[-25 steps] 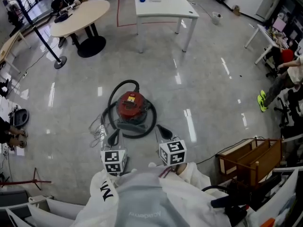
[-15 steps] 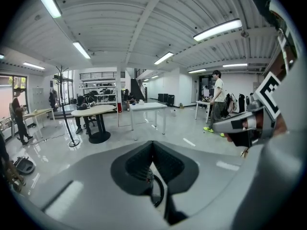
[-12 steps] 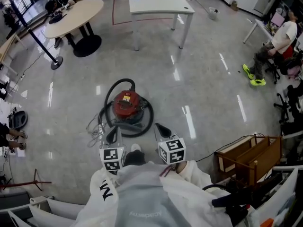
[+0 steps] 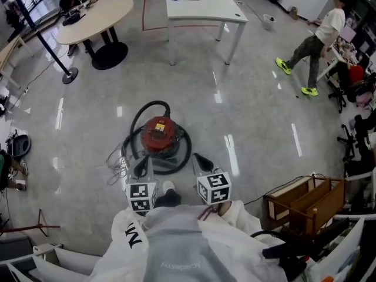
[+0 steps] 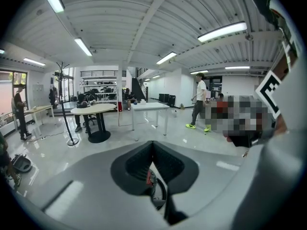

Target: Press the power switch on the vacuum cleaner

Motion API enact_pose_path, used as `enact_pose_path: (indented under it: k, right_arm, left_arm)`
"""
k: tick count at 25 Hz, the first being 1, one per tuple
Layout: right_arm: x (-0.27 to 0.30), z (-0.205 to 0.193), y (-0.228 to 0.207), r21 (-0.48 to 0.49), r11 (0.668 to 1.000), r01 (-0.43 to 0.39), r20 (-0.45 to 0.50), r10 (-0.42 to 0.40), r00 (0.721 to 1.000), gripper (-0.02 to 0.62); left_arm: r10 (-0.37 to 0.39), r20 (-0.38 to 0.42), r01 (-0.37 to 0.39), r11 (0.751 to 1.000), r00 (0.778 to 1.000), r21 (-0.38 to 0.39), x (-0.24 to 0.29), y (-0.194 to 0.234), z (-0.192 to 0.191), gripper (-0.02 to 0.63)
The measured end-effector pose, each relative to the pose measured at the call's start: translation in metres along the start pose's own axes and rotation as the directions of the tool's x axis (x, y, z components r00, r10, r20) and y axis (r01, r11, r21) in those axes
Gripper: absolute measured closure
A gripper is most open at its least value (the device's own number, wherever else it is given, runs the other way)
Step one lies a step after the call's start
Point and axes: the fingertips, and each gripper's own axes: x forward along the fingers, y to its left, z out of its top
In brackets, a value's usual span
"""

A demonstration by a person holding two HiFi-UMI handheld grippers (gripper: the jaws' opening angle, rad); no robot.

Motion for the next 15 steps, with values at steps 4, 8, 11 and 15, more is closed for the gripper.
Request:
enact_pose_path:
  k: [4, 8, 11, 15]
  right_arm:
    - [0.015, 0.003, 0.005, -0.008, 1.0, -0.003, -0.013, 0.003, 1.0, 0.595]
    - [0.03, 0.006, 0.009, -0.014, 1.0, -0.005, -0.029, 0.005, 1.0, 0.595]
    - [0.041, 0.01, 0.012, -0.018, 1.0, -0.005, -0.034, 0.004, 0.999, 0.595]
    - [0.053, 0.015, 0.013, -0.02, 1.0, 0.006, -0.039, -0.007, 0.999, 0.595]
  left_arm:
    - [0.008, -0.009, -0.008, 1.0, 1.0, -0.017, 0.007, 0.016, -0.003, 0.606]
    - [0.018, -0.016, -0.019, 0.999, 1.0, -0.034, 0.012, 0.031, -0.005, 0.606]
    - [0.016, -0.017, -0.017, 0.999, 1.0, -0.039, 0.019, 0.041, -0.005, 0.606]
    - [0.005, -0.018, -0.006, 0.999, 1.0, -0.044, 0.03, 0.052, -0.003, 0.606]
